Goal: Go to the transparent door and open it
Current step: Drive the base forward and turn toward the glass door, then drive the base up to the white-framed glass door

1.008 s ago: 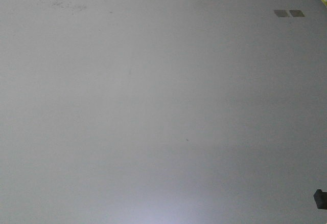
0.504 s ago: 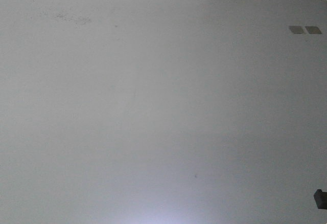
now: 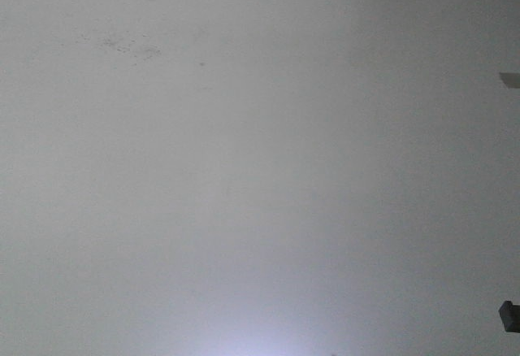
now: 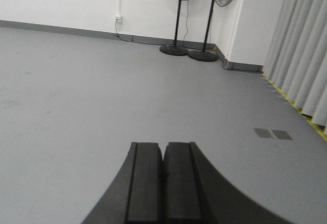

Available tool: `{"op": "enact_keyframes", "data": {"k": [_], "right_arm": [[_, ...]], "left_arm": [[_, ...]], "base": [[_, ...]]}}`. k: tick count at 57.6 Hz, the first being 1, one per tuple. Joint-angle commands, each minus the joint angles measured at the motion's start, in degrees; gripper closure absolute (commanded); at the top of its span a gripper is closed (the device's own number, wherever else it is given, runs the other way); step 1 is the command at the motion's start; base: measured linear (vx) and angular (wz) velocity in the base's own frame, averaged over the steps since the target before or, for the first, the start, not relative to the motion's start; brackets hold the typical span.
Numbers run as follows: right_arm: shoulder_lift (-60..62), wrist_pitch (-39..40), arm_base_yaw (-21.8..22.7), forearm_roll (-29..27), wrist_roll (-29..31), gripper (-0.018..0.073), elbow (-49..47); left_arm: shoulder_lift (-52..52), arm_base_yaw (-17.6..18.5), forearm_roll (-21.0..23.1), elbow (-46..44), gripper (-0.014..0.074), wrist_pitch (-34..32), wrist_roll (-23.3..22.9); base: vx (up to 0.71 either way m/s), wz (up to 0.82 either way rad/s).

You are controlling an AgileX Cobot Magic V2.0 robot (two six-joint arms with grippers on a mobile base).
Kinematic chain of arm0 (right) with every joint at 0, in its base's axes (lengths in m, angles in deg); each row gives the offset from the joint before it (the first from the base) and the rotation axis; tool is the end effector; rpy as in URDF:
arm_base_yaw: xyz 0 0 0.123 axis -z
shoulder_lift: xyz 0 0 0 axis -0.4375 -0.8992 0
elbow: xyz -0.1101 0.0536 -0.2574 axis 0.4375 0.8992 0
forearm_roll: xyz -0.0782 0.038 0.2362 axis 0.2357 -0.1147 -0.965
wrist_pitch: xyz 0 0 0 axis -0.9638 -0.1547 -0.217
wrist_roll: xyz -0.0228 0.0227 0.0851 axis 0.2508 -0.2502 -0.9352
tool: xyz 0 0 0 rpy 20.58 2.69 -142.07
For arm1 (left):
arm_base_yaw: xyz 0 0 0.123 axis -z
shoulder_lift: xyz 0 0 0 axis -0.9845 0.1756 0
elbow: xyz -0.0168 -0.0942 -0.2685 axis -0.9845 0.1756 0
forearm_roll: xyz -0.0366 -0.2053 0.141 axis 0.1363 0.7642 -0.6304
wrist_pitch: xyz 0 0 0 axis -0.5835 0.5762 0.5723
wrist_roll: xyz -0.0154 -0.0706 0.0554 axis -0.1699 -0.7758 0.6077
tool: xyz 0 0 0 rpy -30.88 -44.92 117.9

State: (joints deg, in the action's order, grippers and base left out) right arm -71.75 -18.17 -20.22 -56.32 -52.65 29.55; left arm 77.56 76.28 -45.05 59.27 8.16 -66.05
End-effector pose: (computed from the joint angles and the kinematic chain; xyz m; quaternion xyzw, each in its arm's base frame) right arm 0.0560 -0.0055 0.1877 -0.0072 0.7447 -0.0721 0.6635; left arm 0.0567 0.0032 0.1957 0.0093 0.7172 0.0499 0.6951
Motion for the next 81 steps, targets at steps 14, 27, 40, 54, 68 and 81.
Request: {"op": "enact_keyframes", "data": {"k": [14, 27, 40, 54, 68, 81], "right_arm": [[1.0, 4.4, -0.1, 0.1, 0.3, 0.0567, 0.8], [1.0, 4.4, -0.1, 0.1, 0.3, 0.0567, 0.8], [1.0, 4.4, -0.1, 0.1, 0.3, 0.0567, 0.8], [1.0, 4.4, -0.1, 0.1, 0.3, 0.0567, 0.8], [1.0, 4.4, -0.1, 0.1, 0.3, 0.0567, 0.8], [1.0, 4.4, -0.1, 0.1, 0.3, 0.0567, 0.8]], "left_arm": [[-0.9, 0.2, 0.1, 1.3, 0.0602, -4.8, -0.2], [-0.9, 0.2, 0.1, 1.3, 0.0602, -4.8, -0.2], [-0.9, 0.2, 0.1, 1.3, 0.0602, -4.8, -0.2], [-0.9, 0.2, 0.1, 1.3, 0.0602, -4.8, -0.2], [-0.9, 0.2, 0.1, 1.3, 0.0602, -4.8, -0.2], [-0.9, 0.2, 0.1, 1.3, 0.0602, -4.8, -0.2]], "base": [[0.42, 0.28], [0.42, 0.35], [0.42, 0.39], [0.42, 0.42], [0.42, 0.44], [0.41, 0.45]]}}
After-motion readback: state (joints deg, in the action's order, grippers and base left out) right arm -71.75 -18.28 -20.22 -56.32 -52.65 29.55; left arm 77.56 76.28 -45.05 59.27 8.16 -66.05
